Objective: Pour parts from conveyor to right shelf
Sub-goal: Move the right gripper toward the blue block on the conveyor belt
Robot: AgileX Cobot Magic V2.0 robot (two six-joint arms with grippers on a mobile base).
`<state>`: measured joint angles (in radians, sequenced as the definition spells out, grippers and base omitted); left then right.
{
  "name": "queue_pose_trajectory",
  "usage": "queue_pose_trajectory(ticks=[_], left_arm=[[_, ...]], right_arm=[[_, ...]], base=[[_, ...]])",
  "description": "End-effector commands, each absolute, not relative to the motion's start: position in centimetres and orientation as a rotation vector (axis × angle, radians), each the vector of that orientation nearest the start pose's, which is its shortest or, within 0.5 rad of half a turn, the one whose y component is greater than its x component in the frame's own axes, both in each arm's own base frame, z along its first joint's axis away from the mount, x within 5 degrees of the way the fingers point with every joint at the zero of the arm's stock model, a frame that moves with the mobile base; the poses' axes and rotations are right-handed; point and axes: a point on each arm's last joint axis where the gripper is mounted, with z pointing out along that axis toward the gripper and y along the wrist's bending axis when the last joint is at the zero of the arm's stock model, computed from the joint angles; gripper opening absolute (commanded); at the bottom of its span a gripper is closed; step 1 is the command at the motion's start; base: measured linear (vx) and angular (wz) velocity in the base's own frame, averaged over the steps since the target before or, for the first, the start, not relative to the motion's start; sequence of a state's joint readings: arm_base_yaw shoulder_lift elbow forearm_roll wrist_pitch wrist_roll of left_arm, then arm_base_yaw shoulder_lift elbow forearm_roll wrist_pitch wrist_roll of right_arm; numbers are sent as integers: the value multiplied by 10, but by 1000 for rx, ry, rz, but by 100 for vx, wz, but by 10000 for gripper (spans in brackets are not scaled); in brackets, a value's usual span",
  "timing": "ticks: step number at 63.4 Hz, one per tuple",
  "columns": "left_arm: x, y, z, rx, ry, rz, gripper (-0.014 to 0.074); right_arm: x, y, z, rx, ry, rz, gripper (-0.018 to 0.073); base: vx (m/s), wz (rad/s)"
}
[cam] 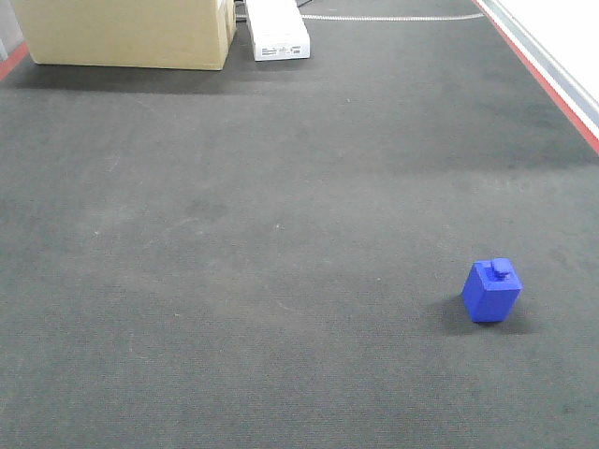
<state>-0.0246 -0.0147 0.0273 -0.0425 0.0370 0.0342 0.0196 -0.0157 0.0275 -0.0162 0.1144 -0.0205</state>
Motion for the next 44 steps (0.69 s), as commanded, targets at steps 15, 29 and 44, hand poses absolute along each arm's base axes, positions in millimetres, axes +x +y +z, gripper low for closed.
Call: queue_pose_trajectory(ticks=[15, 29, 44], left_arm=[[56, -1, 199, 5, 1475, -38, -6], [56, -1, 199, 5, 1475, -38, -6], [56, -1, 199, 5, 1475, -38, -6]], right_arm=[[56, 1, 195, -44, 1543, -24, -10], [56, 1, 195, -44, 1542, -24, -10], [56, 1, 195, -44, 1542, -24, -10]], base=[[0, 0], [0, 0], [0, 0]])
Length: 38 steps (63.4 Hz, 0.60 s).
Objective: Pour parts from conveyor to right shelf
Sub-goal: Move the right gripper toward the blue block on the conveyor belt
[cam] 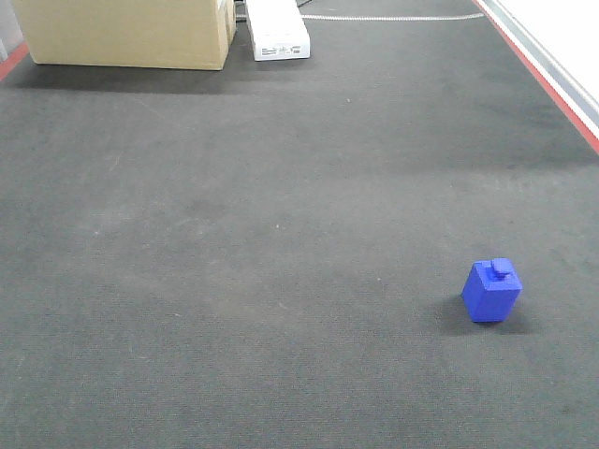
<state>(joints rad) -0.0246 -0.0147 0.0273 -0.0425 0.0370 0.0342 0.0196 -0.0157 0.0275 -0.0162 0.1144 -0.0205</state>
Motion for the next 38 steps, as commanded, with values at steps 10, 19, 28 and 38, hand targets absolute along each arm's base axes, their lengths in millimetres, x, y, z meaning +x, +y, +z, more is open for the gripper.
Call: queue_pose_trajectory(ticks=[10, 19, 28, 38], left_arm=[[56, -1, 199, 5, 1475, -38, -6], [56, -1, 199, 5, 1475, -38, -6], [56, -1, 199, 5, 1475, -38, -6], [56, -1, 199, 5, 1475, -38, -6]], right_arm=[[56, 1, 195, -44, 1542, -24, -10], [56, 1, 195, -44, 1542, -24, -10], [56, 1, 195, -44, 1540, -24, -10], [55, 1, 209, -57, 1411, -38, -10]], base=[[0, 0], [0, 0], [0, 0], [0, 0]])
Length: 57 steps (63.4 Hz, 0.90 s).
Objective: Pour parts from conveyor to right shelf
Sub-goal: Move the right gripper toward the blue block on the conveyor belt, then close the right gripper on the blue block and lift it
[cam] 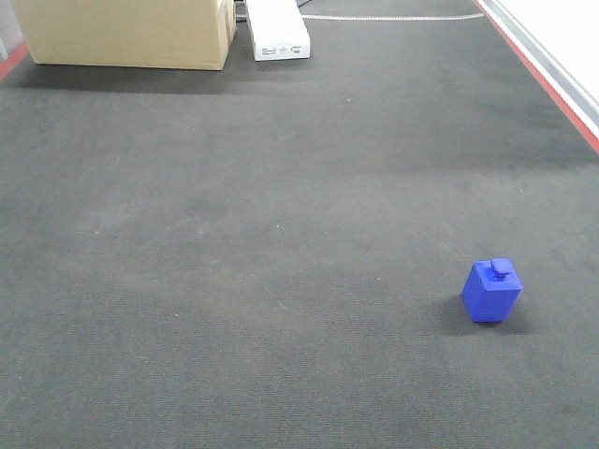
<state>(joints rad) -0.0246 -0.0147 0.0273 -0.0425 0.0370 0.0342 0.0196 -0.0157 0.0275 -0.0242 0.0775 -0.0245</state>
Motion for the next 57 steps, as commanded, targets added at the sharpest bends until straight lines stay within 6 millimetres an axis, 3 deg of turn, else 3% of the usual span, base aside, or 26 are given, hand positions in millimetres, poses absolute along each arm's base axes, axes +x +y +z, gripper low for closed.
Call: queue_pose_trajectory(ticks=[1, 7, 13, 25, 33, 40, 51, 57], left_arm=[[56, -1, 199, 5, 1475, -38, -6], [56, -1, 199, 5, 1475, -38, -6], [56, -1, 199, 5, 1475, -38, -6], [56, -1, 199, 5, 1475, -38, -6], [56, -1, 199, 5, 1475, -38, -6], [56, -1, 199, 5, 1475, -38, -6], [56, -1, 199, 5, 1475, -38, -6], [56, -1, 199, 5, 1475, -38, -6]], right_arm=[[54, 1, 212, -56, 1393, -37, -10], [53, 1, 233, -47, 1348, -29, -10], [60, 1, 253, -39, 1420, -20, -10], [100, 2, 285, 9, 1689, 44, -10], [127, 4, 282, 51, 1841, 89, -10], [144, 3, 276, 55, 1862, 78, -10], [159, 3, 270, 29, 1901, 52, -3], [168, 4, 273, -14, 1972, 33, 51]], base=[[0, 0], [0, 0], [0, 0], [0, 0], [0, 0], [0, 0], [0, 0], [0, 0]])
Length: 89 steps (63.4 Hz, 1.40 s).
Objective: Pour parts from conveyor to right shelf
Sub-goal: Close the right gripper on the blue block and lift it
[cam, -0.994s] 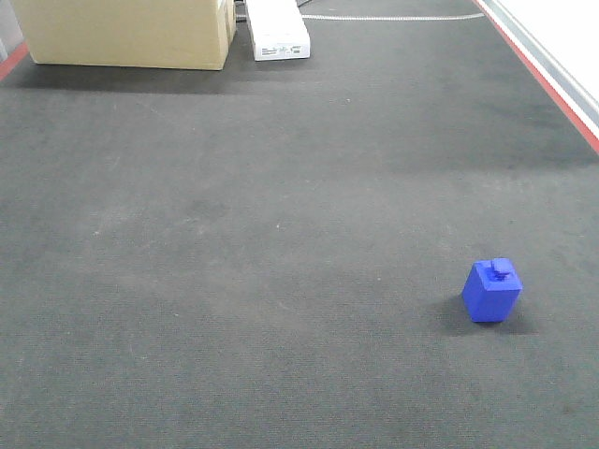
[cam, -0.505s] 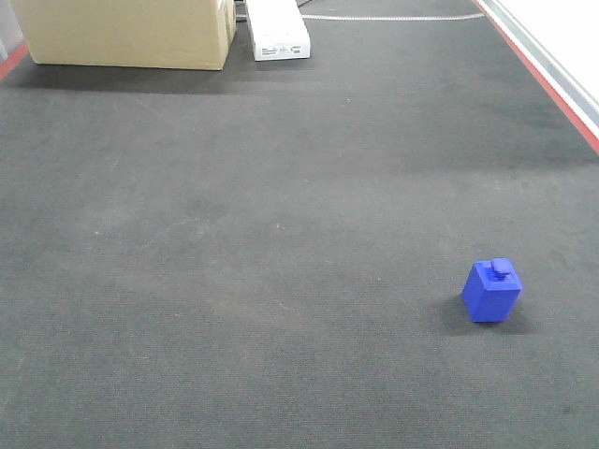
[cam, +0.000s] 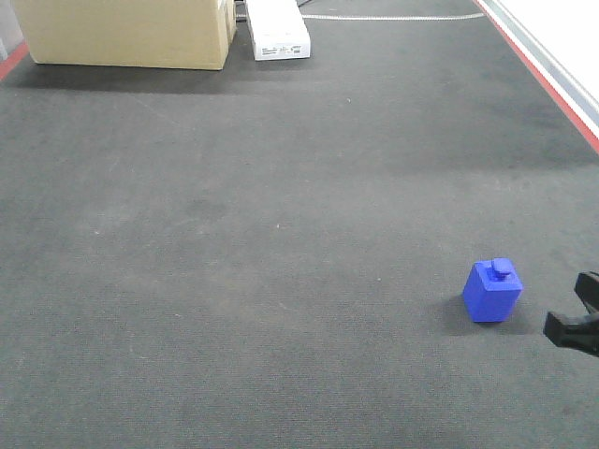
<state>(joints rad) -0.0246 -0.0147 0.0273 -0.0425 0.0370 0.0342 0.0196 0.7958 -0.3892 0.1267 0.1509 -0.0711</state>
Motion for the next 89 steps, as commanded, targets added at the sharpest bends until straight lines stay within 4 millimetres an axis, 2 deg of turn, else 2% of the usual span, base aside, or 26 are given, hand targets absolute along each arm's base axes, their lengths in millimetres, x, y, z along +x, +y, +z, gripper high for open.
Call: queue_pose_trajectory(ticks=[1, 11, 19, 29, 40, 50, 70, 80, 89], left_arm=[[56, -1, 199, 5, 1475, -38, -6], [56, -1, 199, 5, 1475, -38, -6], [56, -1, 199, 5, 1475, -38, -6], [56, -1, 199, 5, 1475, -38, -6], [56, -1, 199, 5, 1475, -38, -6], [56, -1, 199, 5, 1475, -38, -6], [56, -1, 199, 5, 1475, -38, -6], [56, -1, 199, 5, 1475, -38, -6], [56, -1, 199, 5, 1475, -38, -6]], right_arm=[[170, 4, 274, -18, 1986, 33, 62], [190, 6, 291, -33, 2085, 47, 270], [214, 7, 296, -36, 2169, 57, 442], [247, 9, 296, -50, 2300, 65, 538], [283, 11, 284, -70, 2496, 78, 539], [307, 11, 268, -91, 2648, 77, 539], [328, 11, 231, -93, 2769, 73, 523], [333, 9, 222, -70, 2777, 55, 421], [335, 8, 216, -98, 2788, 24, 254]], base=[[0, 0], [0, 0], [0, 0], [0, 0], [0, 0], [0, 0], [0, 0], [0, 0], [0, 0]])
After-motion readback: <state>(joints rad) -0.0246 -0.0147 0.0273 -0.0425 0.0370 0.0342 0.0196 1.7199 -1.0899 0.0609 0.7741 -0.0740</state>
